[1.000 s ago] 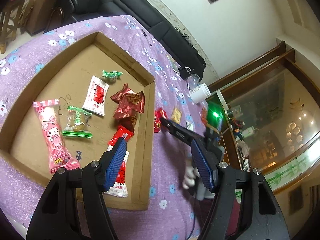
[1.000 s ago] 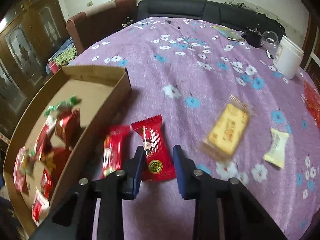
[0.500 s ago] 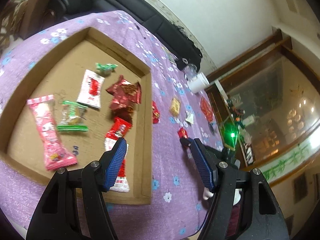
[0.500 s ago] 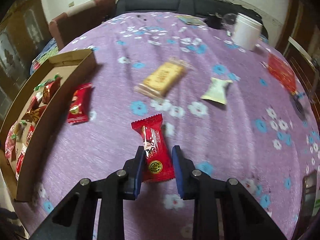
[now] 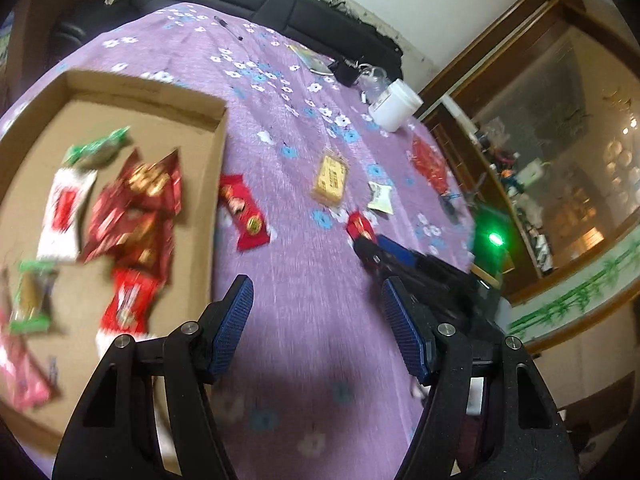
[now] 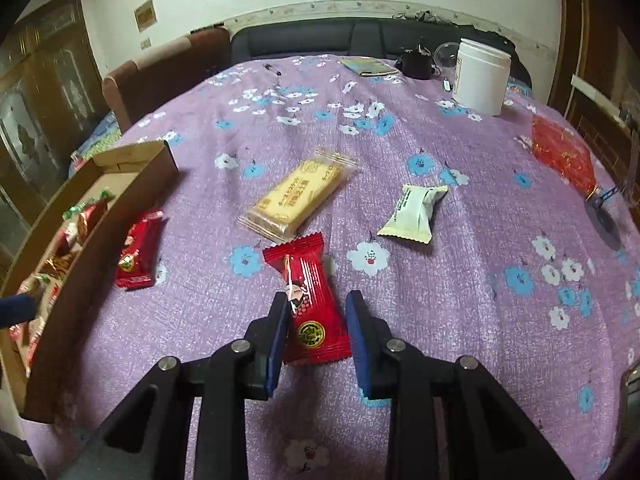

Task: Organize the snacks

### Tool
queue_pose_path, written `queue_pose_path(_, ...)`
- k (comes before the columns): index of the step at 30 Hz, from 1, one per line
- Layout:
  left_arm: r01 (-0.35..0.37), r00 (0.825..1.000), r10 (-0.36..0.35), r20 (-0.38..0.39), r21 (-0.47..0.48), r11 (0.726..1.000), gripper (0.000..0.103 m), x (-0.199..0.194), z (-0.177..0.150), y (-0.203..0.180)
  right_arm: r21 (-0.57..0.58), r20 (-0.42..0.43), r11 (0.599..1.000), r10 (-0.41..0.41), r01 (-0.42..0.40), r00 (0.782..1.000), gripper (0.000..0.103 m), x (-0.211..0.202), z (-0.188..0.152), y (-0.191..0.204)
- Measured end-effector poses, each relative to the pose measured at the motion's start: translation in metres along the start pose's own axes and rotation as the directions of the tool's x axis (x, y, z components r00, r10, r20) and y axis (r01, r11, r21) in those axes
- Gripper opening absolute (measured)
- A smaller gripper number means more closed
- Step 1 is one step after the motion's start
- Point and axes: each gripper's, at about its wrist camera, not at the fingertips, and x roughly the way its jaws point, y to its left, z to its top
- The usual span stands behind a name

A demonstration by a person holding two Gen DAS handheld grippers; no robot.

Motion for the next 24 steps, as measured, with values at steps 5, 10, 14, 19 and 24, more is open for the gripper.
queue_pose_path(5,-0.12,0.991,0.122,-0.049,0.038,0.992,0.067,0.044,0.026,-0.005,0.058,0.011,0.995,0.074,-0.075,0.997,0.033,-0.001,-0.001,-0.013)
queue_pose_path(10,-0.234,0.969,0.238,-0.071,0.05,0.971,0.067,0.07,0.037,0.002,0.061,0.01,0.995,0.074,-0.075,0.997,0.033,-0.002,-0.001,-0.012)
queue_pose_path(14,-0.305,0.949,0.311,-0.045,0.104,0.947,0.067,0.078,0.04,-0.005,0.067,0.011,0.995,0.07,-0.071,0.997,0.033,-0.003,-0.002,-0.011)
queue_pose_path(19,-0.366,0.924,0.382,-0.035,0.21,0.906,0.067,0.101,0.041,-0.014,0.073,0.013,0.995,0.07,-0.071,0.997,0.033,-0.003,-0.003,-0.011)
queue_pose_path(24,-0.389,0.909,0.415,-0.027,0.301,0.871,0.045,0.114,0.036,-0.022,0.082,0.013,0.994,0.071,-0.071,0.997,0.033,-0.004,-0.004,-0.013)
